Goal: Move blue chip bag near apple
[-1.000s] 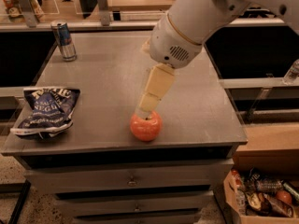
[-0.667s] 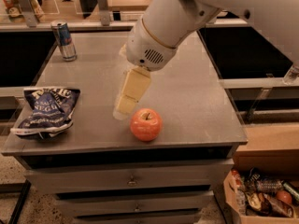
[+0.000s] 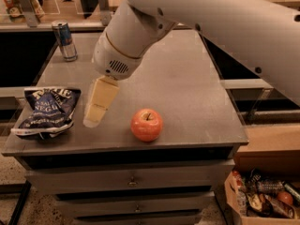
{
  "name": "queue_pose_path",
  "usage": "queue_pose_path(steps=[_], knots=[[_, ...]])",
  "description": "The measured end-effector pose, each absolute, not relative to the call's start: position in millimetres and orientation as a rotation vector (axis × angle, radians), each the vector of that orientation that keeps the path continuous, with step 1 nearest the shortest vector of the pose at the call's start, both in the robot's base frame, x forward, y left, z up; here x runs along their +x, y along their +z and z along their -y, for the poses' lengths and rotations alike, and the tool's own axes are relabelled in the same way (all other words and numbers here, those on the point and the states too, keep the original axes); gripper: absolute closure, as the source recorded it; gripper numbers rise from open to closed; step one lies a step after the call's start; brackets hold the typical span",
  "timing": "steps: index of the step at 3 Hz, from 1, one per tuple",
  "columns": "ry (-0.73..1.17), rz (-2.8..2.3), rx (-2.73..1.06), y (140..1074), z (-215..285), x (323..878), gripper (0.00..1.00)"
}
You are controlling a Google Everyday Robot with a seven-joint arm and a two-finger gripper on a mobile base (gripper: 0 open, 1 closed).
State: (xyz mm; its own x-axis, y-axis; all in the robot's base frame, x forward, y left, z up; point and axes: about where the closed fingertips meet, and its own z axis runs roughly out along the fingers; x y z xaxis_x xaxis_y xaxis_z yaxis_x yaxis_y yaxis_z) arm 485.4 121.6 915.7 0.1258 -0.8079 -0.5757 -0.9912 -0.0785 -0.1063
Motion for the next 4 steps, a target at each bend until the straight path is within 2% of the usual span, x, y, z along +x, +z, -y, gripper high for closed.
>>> queue_pose_path(steps=[4], knots=[[0.55, -1.667, -2.061, 875, -194, 466, 0.0]])
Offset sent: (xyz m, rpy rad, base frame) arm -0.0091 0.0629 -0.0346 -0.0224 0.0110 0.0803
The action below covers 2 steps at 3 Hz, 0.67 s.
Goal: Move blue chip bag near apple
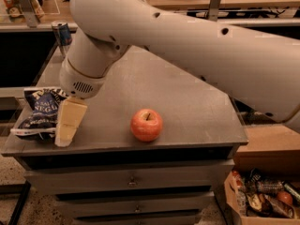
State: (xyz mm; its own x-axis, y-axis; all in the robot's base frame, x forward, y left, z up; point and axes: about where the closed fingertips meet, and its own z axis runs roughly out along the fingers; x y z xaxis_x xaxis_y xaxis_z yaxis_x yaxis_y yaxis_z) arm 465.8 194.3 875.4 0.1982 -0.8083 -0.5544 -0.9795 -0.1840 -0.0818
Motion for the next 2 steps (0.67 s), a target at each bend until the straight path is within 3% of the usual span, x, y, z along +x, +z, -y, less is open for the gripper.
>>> queue_pose_path(steps=[2], knots=[[0.544, -1.627, -2.113, 866.3, -210.2, 457.2, 0.0]])
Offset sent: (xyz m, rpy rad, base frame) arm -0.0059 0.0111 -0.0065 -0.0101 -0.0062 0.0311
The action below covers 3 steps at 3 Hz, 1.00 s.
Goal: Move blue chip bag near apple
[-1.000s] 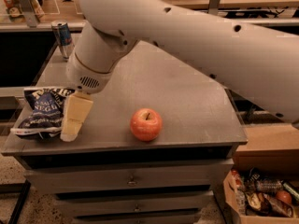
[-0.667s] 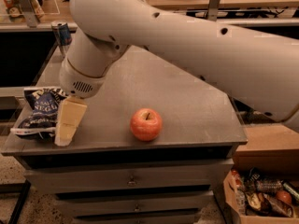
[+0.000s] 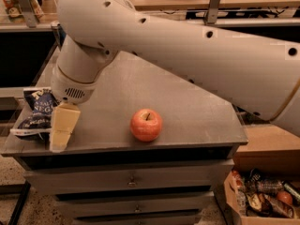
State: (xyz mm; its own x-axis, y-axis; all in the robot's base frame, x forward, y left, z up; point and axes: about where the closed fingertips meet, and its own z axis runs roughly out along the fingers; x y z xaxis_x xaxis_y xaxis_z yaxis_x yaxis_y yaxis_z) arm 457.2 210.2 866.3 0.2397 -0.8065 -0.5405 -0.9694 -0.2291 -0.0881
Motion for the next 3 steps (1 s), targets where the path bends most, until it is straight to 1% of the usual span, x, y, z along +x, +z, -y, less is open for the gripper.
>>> queue_pose_path(steps=[1, 3], knots=[[0.529, -1.62, -2.102, 867, -210, 464, 0.0], [0.576, -1.625, -2.072, 851, -212, 480, 0.0]])
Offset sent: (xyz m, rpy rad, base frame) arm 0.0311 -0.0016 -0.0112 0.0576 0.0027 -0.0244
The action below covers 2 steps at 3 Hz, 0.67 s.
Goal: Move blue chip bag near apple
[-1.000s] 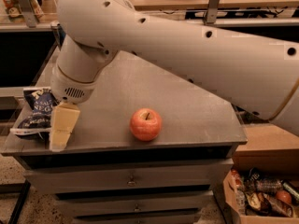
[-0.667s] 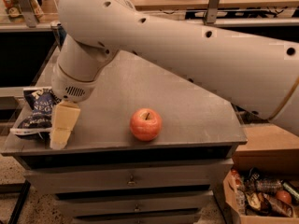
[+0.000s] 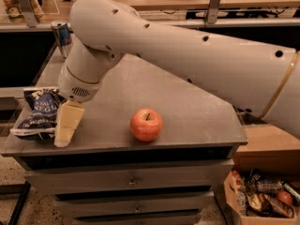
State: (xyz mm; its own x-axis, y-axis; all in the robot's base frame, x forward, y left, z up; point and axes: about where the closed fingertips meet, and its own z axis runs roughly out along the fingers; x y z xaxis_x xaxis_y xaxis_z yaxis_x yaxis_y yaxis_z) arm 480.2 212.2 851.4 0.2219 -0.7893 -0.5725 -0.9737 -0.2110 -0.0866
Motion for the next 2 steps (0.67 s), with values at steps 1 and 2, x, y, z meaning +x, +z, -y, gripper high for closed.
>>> queue_pose_path(steps=[1, 2], knots=[[0.594, -1.64, -2.072, 840.0, -213.4, 484.1, 0.17], [0.595, -1.644, -2.077, 835.7, -214.3, 486.7, 0.41]])
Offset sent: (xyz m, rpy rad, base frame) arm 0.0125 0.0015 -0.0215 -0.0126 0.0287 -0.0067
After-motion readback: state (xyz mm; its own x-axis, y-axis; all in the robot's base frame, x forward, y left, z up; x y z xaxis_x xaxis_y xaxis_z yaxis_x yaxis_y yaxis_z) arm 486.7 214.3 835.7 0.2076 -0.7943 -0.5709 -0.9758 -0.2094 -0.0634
